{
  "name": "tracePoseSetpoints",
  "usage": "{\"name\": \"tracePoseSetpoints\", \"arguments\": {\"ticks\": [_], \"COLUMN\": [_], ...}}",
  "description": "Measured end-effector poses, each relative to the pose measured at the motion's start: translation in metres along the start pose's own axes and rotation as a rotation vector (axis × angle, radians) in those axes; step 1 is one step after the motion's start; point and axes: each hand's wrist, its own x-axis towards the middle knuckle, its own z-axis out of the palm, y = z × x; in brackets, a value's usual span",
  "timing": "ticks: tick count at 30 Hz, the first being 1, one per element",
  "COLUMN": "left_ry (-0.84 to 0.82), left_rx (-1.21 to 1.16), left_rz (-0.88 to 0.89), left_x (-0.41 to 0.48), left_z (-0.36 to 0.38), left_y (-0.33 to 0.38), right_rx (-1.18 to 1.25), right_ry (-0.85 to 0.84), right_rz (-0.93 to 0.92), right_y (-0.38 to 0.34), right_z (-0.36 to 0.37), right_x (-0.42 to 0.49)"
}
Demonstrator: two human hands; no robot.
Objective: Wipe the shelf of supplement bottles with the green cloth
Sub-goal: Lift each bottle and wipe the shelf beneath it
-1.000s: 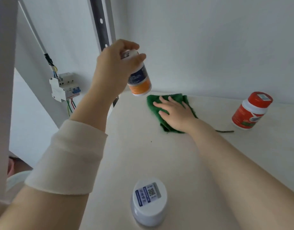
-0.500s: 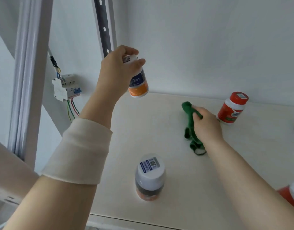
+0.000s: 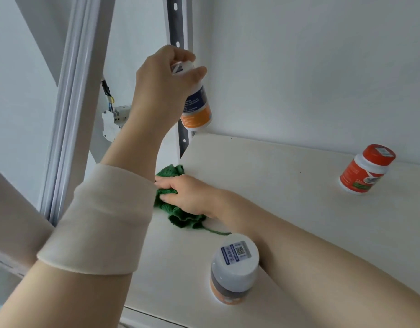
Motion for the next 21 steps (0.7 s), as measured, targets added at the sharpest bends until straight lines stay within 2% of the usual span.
{"name": "tracePoseSetpoints", "arguments": {"ticks": [3,5,7,8,10,12,14,16,19,21], "left_ry": [0.013,0.023,0.030,0.024,-0.005,-0.024,-0.023,-0.014,0.001,0.002], "left_rx": [0.021,0.005,-0.006,-0.009,-0.013,-0.015,-0.022,-0.021,-0.018,-0.015], "left_rz": [0.002,-0.006,-0.016,-0.019,-0.025,-0.028,-0.031,-0.034,-0.039,-0.045], "left_x": [0.005,0.007,0.007,0.007,0.005,0.003,0.001,0.000,0.000,-0.001], "left_z": [0.003,0.005,0.008,0.010,0.015,0.020,0.022,0.022,0.018,0.015], "left_y": [0.003,0.003,0.003,0.002,0.000,-0.003,-0.009,-0.013,-0.017,-0.018], "right_rx": [0.239,0.401,0.510,0.456,0.192,-0.067,-0.262,-0.373,-0.474,-0.482], "right_ry": [-0.035,0.087,0.311,0.469,0.800,0.949,0.853,0.737,0.689,0.620], "right_rz": [-0.028,-0.002,0.026,0.047,0.169,0.390,0.611,0.683,0.632,0.487], "right_y": [0.000,0.006,0.017,0.024,0.047,0.073,0.095,0.106,0.102,0.095], "right_z": [-0.018,-0.043,-0.072,-0.087,-0.113,-0.130,-0.133,-0.130,-0.126,-0.116], "right_x": [-0.002,-0.006,-0.011,-0.014,-0.018,-0.021,-0.015,0.000,0.018,0.024]}}
